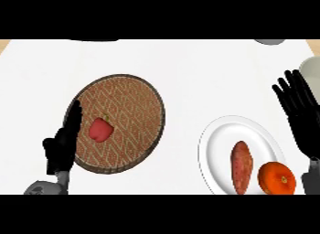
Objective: Pick the sweet potato from the plate and place it in the bowl
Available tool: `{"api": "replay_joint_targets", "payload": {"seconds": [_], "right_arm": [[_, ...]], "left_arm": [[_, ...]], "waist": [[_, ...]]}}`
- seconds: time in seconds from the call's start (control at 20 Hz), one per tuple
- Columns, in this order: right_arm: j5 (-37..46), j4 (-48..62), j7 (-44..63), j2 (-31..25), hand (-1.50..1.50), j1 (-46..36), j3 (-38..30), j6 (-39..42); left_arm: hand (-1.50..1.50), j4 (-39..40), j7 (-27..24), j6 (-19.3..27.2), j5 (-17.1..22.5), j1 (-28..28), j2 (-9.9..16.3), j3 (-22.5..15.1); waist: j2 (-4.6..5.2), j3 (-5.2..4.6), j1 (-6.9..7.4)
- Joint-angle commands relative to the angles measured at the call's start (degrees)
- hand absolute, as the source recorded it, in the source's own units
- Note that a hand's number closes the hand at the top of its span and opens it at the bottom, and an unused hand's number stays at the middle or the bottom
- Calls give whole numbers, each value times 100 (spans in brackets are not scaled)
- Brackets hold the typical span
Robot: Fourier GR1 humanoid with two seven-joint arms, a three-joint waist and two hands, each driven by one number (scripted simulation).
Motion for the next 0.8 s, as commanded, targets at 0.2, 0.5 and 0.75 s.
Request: {"api": "replay_joint_targets", "payload": {"seconds": [0.2,0.5,0.75], "right_arm": [[-162,-958,219,766,-150,-820,1619,678],[2967,-1719,-715,461,-150,277,2039,-1097],[4469,-2968,-459,162,-150,1522,3388,-1374]], "left_arm": [[0,-685,-165,-293,289,-696,654,720],[0,-891,240,-559,764,-800,1093,1267],[0,-926,293,-630,842,-736,1129,1408]], "waist": [[-83,310,122],[-136,309,-288],[-80,308,-347]]}}
